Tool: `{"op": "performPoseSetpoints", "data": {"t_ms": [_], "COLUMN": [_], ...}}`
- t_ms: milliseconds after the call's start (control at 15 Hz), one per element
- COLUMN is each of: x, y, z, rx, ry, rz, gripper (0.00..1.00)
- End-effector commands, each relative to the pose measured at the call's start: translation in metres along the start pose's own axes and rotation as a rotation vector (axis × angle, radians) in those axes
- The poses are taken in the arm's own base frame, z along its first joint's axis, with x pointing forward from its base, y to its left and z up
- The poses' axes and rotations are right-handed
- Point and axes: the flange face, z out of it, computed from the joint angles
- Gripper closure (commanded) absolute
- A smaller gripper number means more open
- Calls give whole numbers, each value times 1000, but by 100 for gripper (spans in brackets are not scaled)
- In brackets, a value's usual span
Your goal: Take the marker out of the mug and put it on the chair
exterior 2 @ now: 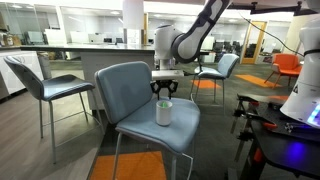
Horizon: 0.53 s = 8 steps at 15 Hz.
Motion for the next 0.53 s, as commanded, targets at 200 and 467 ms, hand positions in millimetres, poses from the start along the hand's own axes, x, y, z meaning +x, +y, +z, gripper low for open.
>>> {"op": "performPoseSetpoints", "data": {"t_ms": [200, 467], "x": [12, 20], "y": [9, 13], "z": [24, 40], "rx": [11, 20], "ry": [-22, -13], "rz": [54, 64], "gripper": [43, 50]}}
